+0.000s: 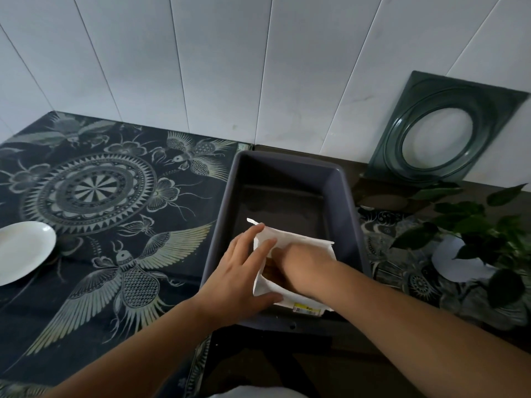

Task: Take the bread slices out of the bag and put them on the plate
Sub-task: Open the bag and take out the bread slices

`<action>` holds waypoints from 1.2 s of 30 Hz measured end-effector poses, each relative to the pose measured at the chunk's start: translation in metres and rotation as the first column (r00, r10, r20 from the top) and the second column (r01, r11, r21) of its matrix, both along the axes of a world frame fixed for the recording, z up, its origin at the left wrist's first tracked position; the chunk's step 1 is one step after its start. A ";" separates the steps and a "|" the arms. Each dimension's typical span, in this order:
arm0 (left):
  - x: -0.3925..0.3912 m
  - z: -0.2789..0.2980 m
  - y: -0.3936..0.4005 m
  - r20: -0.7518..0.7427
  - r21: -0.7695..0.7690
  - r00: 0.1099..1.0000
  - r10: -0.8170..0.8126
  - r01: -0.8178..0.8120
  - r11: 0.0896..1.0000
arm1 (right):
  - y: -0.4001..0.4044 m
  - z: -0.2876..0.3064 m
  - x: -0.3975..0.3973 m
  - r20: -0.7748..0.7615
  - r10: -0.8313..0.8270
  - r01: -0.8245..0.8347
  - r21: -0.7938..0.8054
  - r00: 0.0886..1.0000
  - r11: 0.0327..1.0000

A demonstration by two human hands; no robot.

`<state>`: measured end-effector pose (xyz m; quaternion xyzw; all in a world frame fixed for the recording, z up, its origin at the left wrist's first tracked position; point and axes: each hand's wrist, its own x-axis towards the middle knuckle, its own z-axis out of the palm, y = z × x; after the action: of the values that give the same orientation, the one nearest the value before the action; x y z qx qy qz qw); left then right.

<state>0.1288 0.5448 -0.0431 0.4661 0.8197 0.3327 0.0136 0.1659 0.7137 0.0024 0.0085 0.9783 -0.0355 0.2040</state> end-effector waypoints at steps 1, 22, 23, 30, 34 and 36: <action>0.000 0.000 0.000 -0.002 0.001 1.000 -0.005 0.005 1.000 | -0.001 -0.002 -0.001 0.028 -0.011 0.012 -0.014 1.000 1.000; -0.003 0.009 -0.003 0.284 0.158 0.958 0.040 -0.088 0.984 | 0.008 0.075 -0.004 -0.203 0.148 -0.116 0.162 0.968 0.980; -0.005 0.014 -0.002 0.271 0.167 0.961 0.050 -0.098 0.981 | 0.010 0.085 -0.006 -0.210 0.152 -0.117 0.172 0.966 0.978; -0.019 0.069 0.013 0.445 0.353 0.887 -0.122 -0.048 0.935 | 0.010 0.157 -0.013 -0.174 0.251 -0.222 0.171 0.952 0.960; -0.015 0.084 0.018 0.556 0.467 0.809 -0.187 -0.118 0.876 | 0.012 0.176 -0.011 -0.139 0.290 -0.276 0.112 0.947 0.955; -0.011 0.090 0.019 0.580 0.481 0.791 -0.196 -0.137 0.866 | 0.016 0.178 -0.008 -0.128 0.276 -0.269 0.073 0.953 0.960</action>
<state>0.1177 0.5638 0.0470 0.3336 0.6482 0.6649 0.1623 0.1575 0.7298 0.1801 -0.1234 0.9824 0.0195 0.1392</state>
